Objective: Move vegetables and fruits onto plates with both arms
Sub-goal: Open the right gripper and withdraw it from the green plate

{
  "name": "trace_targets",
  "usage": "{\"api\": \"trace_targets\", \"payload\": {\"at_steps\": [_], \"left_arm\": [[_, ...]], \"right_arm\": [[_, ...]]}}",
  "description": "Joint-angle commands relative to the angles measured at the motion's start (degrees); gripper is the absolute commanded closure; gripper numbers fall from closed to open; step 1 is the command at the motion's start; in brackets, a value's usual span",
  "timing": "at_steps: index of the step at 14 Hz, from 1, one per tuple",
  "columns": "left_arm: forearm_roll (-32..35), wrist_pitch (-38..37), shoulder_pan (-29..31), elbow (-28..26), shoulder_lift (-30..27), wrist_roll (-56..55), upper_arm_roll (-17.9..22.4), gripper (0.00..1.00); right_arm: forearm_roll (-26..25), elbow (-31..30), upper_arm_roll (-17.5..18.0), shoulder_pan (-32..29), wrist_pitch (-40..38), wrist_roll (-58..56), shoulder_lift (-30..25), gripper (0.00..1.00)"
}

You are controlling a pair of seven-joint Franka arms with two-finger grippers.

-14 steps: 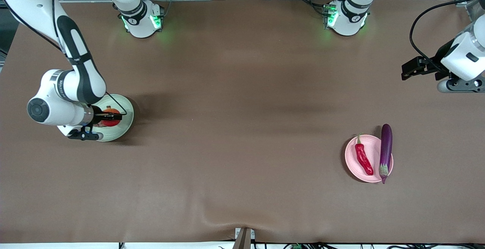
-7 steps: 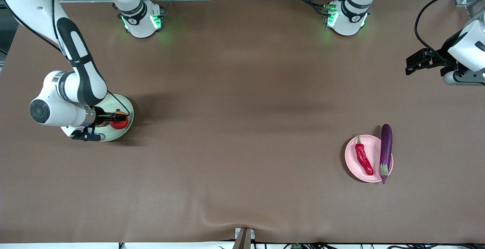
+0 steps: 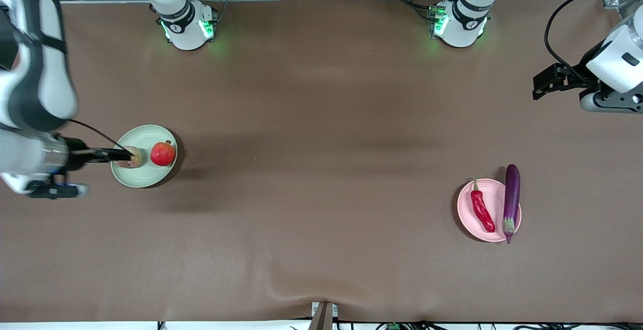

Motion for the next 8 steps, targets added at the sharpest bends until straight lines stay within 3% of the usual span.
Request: {"api": "trace_targets", "payload": {"at_steps": [1, 4, 8], "left_arm": [[0.28, -0.52, 0.22, 0.29, -0.24, -0.13, -0.11, 0.0], [0.36, -0.52, 0.22, 0.29, -0.15, -0.04, -0.11, 0.0], [0.28, -0.52, 0.48, 0.29, -0.15, -0.13, -0.11, 0.0]], "right_arm": [[0.06, 12.0, 0.54, -0.36, -10.42, -0.81, 1.45, 0.0], [-3.19, 13.78, 2.03, -0.01, -14.94, 1.54, -3.63, 0.0], [-4.42, 10.03, 3.96, 1.39, -19.96, 12.19, -12.33, 0.0]]}}
